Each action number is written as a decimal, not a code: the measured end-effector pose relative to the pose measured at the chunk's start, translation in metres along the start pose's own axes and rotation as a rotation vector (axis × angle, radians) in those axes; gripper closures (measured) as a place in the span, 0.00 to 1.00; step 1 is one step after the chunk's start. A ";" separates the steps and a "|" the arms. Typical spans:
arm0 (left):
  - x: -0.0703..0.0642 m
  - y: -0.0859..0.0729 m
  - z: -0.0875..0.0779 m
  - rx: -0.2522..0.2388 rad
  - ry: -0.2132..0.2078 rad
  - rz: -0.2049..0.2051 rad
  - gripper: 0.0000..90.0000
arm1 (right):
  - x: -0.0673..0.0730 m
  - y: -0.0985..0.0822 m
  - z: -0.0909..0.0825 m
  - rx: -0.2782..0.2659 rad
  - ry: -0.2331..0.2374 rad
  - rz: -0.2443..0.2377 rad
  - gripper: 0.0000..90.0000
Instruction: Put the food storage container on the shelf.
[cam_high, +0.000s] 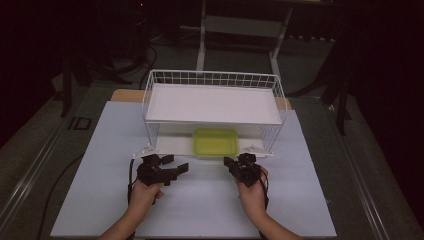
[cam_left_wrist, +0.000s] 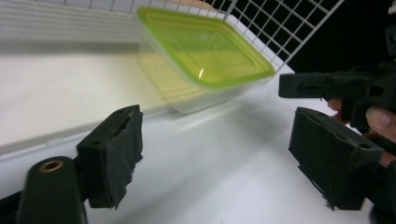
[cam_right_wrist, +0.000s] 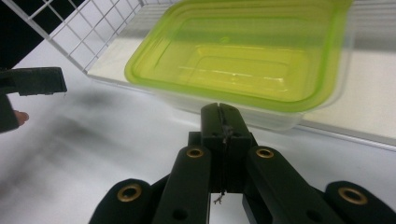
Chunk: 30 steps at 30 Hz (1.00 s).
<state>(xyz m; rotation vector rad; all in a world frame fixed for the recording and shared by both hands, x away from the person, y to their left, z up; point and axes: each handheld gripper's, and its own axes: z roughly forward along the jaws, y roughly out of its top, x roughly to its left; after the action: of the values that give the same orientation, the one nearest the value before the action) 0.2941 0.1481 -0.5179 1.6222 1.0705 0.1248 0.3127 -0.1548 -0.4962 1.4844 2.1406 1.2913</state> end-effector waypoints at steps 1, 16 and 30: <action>0.000 -0.001 -0.001 -0.004 0.003 0.011 0.17 | 0.001 -0.001 0.002 0.005 0.002 -0.012 1.00; 0.003 -0.006 -0.010 -0.082 0.074 0.093 0.02 | 0.008 -0.002 0.038 0.047 -0.023 -0.025 1.00; -0.001 -0.008 -0.009 -0.098 0.082 0.112 0.02 | 0.002 0.012 0.067 0.039 -0.065 0.002 1.00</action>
<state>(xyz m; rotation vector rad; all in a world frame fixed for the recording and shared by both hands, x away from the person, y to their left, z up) 0.2835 0.1532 -0.5213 1.5995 1.0203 0.3160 0.3606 -0.1168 -0.5254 1.5224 2.1356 1.1914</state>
